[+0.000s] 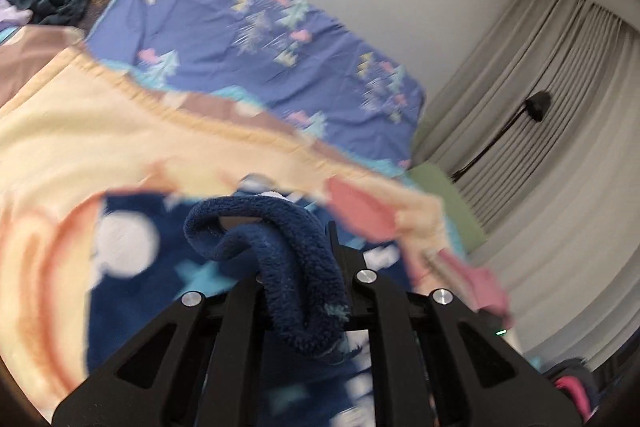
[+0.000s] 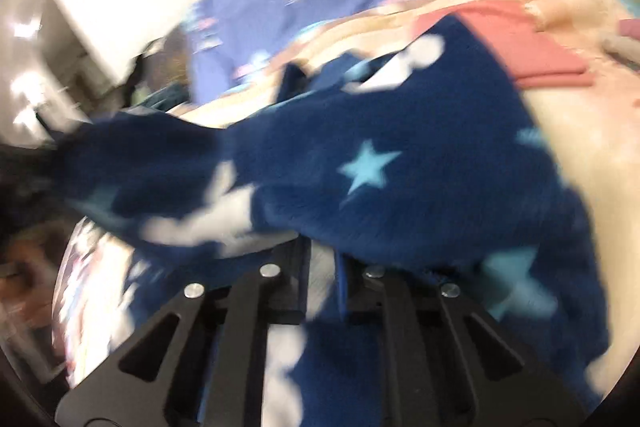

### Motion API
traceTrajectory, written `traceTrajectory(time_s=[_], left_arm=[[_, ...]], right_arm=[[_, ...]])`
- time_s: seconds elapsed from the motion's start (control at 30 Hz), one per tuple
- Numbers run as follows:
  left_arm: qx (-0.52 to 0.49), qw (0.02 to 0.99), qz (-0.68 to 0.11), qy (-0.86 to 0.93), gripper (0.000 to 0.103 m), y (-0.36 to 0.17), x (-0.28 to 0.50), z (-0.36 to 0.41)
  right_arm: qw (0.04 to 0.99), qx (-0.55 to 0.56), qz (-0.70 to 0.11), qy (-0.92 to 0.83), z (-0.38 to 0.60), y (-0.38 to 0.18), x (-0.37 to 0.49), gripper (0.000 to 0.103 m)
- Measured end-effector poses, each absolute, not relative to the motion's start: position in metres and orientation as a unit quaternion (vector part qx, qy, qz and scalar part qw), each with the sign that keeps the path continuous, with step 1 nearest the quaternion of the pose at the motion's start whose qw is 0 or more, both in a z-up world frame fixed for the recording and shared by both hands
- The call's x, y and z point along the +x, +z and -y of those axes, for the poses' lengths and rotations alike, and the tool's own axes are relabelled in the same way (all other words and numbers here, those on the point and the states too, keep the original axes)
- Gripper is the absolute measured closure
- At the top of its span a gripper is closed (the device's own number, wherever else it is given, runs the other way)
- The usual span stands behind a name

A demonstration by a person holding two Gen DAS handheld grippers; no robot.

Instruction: Fold small clothes

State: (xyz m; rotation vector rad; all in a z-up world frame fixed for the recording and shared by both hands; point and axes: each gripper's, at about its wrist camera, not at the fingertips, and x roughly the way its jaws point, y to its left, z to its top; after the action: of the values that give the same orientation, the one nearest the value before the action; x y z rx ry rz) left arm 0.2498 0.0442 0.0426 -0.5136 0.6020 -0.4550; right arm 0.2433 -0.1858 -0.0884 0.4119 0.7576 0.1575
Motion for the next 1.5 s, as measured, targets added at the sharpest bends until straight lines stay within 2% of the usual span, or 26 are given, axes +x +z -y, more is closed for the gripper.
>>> traceTrajectory(time_s=[0.1, 0.17, 0.27, 0.37, 0.53, 0.63, 0.7, 0.77, 0.8, 0.9, 1.0, 1.1, 1.17, 1.2, 1.37, 1.47, 1.5], left_arm=[[-0.219, 0.912, -0.242, -0.247, 0.095, 0.09, 0.243, -0.016], [-0.174, 0.926, -0.21, -0.262, 0.095, 0.109, 0.231, 0.003], [-0.137, 0.934, -0.204, -0.259, 0.095, 0.107, 0.222, 0.017], [-0.132, 0.934, -0.218, -0.251, 0.095, 0.093, 0.224, 0.012], [-0.171, 0.928, -0.225, -0.243, 0.095, 0.093, 0.234, -0.016], [-0.188, 0.92, -0.217, -0.266, 0.095, 0.111, 0.239, -0.016], [-0.169, 0.926, -0.207, -0.266, 0.095, 0.122, 0.234, -0.007], [-0.146, 0.936, -0.206, -0.247, 0.095, 0.126, 0.229, 0.0], [-0.128, 0.942, -0.209, -0.23, 0.095, 0.122, 0.226, 0.001], [-0.085, 0.945, -0.238, -0.208, 0.095, 0.09, 0.231, -0.003], [-0.061, 0.945, -0.277, -0.163, 0.095, 0.038, 0.243, -0.017], [-0.091, 0.933, -0.313, -0.15, 0.095, -0.002, 0.249, -0.045], [-0.104, 0.927, -0.327, -0.149, 0.095, -0.015, 0.248, -0.06], [-0.11, 0.925, -0.329, -0.153, 0.095, -0.018, 0.247, -0.067], [-0.096, 0.931, -0.314, -0.16, 0.095, -0.006, 0.241, -0.066], [-0.074, 0.944, -0.28, -0.157, 0.094, 0.009, 0.229, -0.063], [-0.067, 0.948, -0.275, -0.146, 0.092, 0.009, 0.226, -0.066]], right_arm=[[0.928, 0.196, -0.312, -0.061, 0.218, -0.083, 0.232, 0.1], [0.916, 0.23, -0.318, -0.086, 0.243, -0.089, 0.226, 0.1], [0.902, 0.263, -0.338, -0.061, 0.262, -0.097, 0.218, 0.1], [0.917, 0.237, -0.321, -0.022, 0.248, -0.085, 0.202, 0.097], [0.928, 0.204, -0.306, 0.066, 0.204, -0.067, 0.185, 0.097], [0.909, 0.211, -0.336, 0.132, 0.179, -0.068, 0.218, 0.097], [0.907, 0.207, -0.35, 0.107, 0.177, -0.073, 0.24, 0.097], [0.919, 0.2, -0.339, 0.0, 0.197, -0.076, 0.262, 0.098], [0.92, 0.212, -0.326, -0.039, 0.213, -0.077, 0.264, 0.103], [0.901, 0.275, -0.332, -0.054, 0.253, -0.093, 0.262, 0.103], [0.901, 0.239, -0.362, -0.033, 0.246, -0.099, 0.255, 0.102], [0.912, 0.208, -0.353, -0.034, 0.238, -0.089, 0.232, 0.09], [0.919, 0.19, -0.342, -0.049, 0.234, -0.081, 0.207, 0.087], [0.922, 0.184, -0.337, -0.053, 0.232, -0.077, 0.195, 0.082], [0.924, 0.154, -0.345, 0.053, 0.207, -0.073, 0.168, 0.082], [0.909, 0.114, -0.4, 0.017, 0.196, -0.093, 0.189, 0.085], [0.902, 0.128, -0.412, 0.002, 0.203, -0.106, 0.195, 0.095]])
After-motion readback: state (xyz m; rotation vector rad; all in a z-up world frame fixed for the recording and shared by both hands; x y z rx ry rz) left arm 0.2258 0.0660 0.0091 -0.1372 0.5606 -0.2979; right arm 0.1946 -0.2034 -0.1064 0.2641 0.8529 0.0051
